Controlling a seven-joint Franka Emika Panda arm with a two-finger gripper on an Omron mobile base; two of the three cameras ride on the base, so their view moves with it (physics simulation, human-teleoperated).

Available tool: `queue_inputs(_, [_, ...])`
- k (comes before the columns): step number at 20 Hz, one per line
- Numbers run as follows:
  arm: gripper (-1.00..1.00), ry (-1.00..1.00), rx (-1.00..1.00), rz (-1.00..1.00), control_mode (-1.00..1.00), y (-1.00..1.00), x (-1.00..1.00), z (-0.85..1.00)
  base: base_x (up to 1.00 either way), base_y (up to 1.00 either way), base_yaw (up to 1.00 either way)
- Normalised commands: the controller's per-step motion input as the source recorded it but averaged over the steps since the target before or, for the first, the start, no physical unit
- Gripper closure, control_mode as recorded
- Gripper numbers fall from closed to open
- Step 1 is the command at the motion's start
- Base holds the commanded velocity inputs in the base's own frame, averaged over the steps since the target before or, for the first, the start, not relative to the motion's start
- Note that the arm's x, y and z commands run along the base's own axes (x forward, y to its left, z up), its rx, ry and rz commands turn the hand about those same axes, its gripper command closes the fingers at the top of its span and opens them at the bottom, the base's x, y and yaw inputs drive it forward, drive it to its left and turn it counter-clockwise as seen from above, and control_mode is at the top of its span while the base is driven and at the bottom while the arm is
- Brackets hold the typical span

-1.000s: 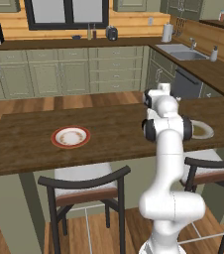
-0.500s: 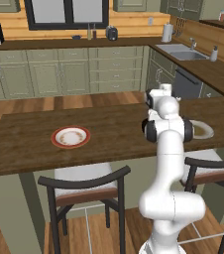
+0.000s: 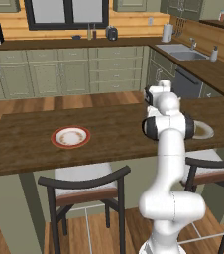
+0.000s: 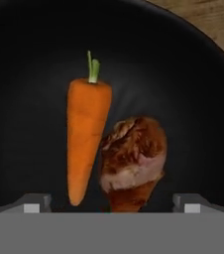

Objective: Pick the chicken drumstick and carrot from their plates and place them in the bowl. Then put the bowl in the fridge.

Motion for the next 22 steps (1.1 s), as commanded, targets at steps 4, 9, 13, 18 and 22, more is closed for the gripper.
queue_inputs(4, [-1.0, -0.13, -0.08, 0.0, -1.0, 0.49, -0.91, 0.17, 0.0, 0.0, 0.0])
queue_inputs(9, [-1.0, -0.27, -0.17, -0.01, -1.0, 0.72, -1.0, 0.0, 0.0, 0.0, 0.0])
queue_inputs(13, [-1.0, -0.36, -0.16, 0.0, -1.0, 0.41, -0.9, 0.14, 0.0, 0.0, 0.0])
queue_inputs(18, [-1.0, -0.14, -0.12, 0.0, -1.0, 0.08, -0.36, 0.38, 0.0, 0.0, 0.0])
queue_inputs(22, [-1.0, 0.0, -0.18, 0.01, -1.0, 0.13, 0.0, 0.17, 0.0, 0.0, 0.0])
